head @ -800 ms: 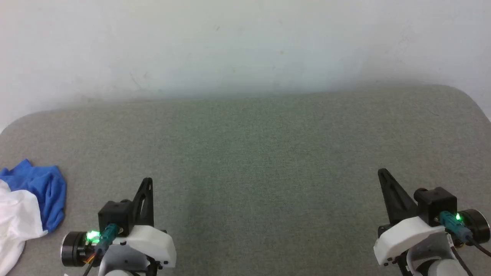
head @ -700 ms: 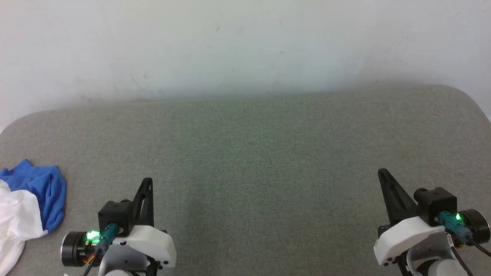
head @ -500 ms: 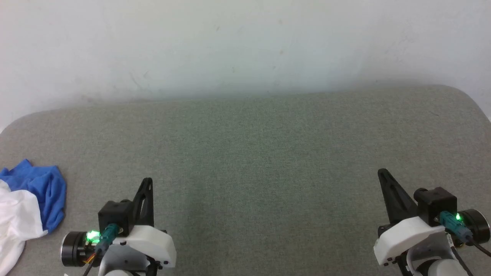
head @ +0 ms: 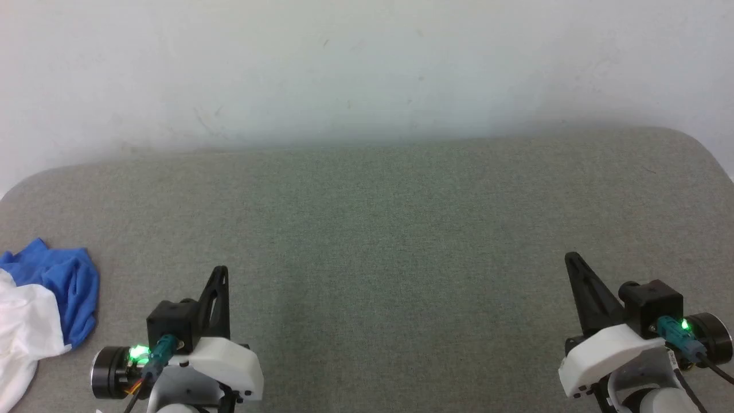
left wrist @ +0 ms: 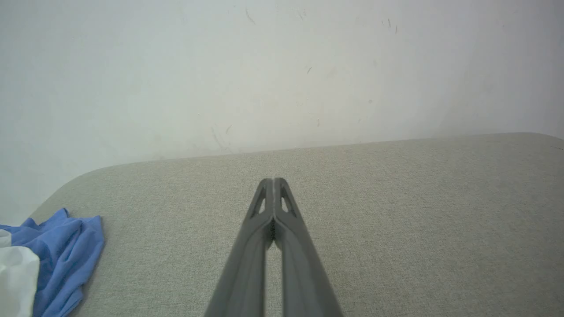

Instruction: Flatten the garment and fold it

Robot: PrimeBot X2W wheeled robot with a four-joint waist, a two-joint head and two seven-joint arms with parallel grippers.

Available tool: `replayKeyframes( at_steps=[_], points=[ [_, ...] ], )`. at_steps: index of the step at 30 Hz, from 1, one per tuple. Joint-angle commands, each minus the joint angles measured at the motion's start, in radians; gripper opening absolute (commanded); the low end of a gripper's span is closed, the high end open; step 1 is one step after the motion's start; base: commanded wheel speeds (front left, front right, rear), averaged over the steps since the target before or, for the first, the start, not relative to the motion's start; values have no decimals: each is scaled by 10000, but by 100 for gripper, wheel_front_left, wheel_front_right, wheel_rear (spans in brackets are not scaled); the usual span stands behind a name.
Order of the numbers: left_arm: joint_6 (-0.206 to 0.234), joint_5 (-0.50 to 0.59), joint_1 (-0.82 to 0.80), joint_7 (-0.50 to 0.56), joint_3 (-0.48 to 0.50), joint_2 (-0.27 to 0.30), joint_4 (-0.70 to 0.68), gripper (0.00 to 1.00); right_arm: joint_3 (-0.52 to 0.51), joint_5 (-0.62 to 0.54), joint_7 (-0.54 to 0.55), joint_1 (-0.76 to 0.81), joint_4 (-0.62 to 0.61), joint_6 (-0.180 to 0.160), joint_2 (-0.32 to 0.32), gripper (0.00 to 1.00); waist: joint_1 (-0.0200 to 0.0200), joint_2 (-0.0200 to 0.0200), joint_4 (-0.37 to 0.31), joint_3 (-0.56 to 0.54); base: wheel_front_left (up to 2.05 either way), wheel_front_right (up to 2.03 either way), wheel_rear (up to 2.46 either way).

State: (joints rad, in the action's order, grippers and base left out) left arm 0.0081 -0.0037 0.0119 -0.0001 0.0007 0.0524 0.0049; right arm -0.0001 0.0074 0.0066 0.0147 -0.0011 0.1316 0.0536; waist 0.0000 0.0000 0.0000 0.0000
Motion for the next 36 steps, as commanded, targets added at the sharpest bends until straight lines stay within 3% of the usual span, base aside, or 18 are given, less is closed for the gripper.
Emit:
replayKeyframes(
  at_steps=[1, 2, 20, 36],
  points=[
    [-81, 37, -119, 1, -7, -22, -49, 0, 1, -74, -66, -147, 11, -9, -34, 0, 0, 0, 0, 0, 0, 0, 0],
    [0, -2, 0, -1, 3, 0, 0, 100, -1, 2, 0, 0, 0, 0, 0, 100, 0, 0, 0, 0, 0, 0, 0],
    [-25, -447, -118, -346, -14, -1, 194, 100, -72, 196, -342, -53, 155, -1, -1, 100, 0, 0, 228, 78, 0, 0, 0],
    [12, -982, -221, -681, 91, -4, 291, 100, -73, 260, -639, -120, 159, -2, -6, 100, 0, 0, 1147, 121, 0, 0, 0]
  ],
)
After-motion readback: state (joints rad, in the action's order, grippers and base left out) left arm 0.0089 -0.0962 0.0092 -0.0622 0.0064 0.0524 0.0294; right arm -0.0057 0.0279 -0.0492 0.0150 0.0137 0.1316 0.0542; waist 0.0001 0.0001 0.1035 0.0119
